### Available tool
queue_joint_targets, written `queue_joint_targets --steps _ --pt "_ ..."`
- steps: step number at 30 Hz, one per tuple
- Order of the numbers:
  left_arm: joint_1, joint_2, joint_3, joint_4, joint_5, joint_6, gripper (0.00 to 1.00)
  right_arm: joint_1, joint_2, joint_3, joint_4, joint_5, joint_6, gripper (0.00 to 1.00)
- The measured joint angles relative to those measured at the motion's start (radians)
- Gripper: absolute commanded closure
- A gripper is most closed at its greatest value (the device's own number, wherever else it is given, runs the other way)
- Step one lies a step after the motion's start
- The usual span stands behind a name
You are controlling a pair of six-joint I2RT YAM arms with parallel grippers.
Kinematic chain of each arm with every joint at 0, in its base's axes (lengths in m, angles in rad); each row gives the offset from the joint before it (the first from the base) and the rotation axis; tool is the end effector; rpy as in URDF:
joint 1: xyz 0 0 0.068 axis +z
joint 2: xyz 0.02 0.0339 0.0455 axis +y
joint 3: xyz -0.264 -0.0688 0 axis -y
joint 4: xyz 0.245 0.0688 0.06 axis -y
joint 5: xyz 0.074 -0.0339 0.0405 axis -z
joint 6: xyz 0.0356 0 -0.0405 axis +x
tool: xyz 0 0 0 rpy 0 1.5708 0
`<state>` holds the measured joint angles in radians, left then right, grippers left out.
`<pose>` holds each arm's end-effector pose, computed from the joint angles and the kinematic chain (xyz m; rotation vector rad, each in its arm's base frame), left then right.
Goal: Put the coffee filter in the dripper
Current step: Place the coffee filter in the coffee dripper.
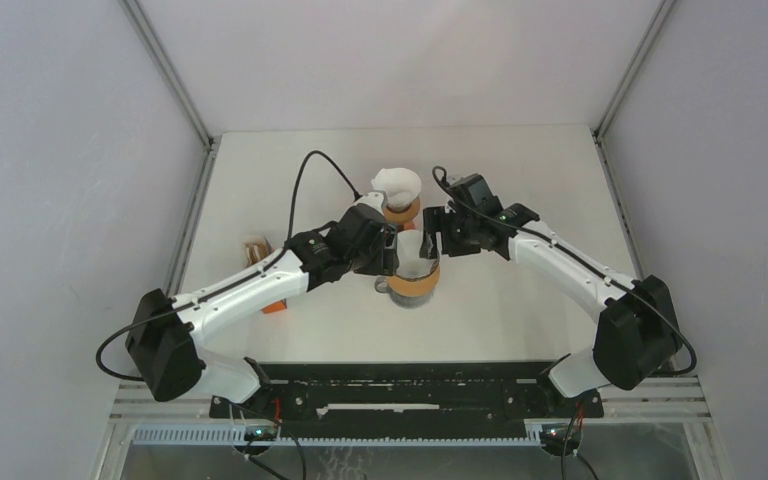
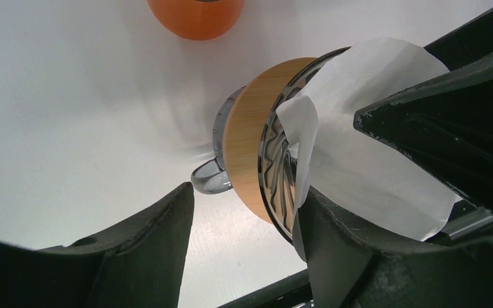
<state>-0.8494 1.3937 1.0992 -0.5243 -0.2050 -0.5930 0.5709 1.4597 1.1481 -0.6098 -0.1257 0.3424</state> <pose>0.2034 -0.2203 0.2802 0.2112 2.4043 -0.4423 0.2571 0.1704 0.2708 -0.3461 2.5398 0.5251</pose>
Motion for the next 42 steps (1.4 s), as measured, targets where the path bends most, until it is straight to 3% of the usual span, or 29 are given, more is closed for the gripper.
queue_joint_targets --steps 42 --pt "0.0 -0.01 0.0 0.021 -0.001 -0.004 0.32 -0.006 -0.023 -0.048 0.044 0.009 0.004 0.22"
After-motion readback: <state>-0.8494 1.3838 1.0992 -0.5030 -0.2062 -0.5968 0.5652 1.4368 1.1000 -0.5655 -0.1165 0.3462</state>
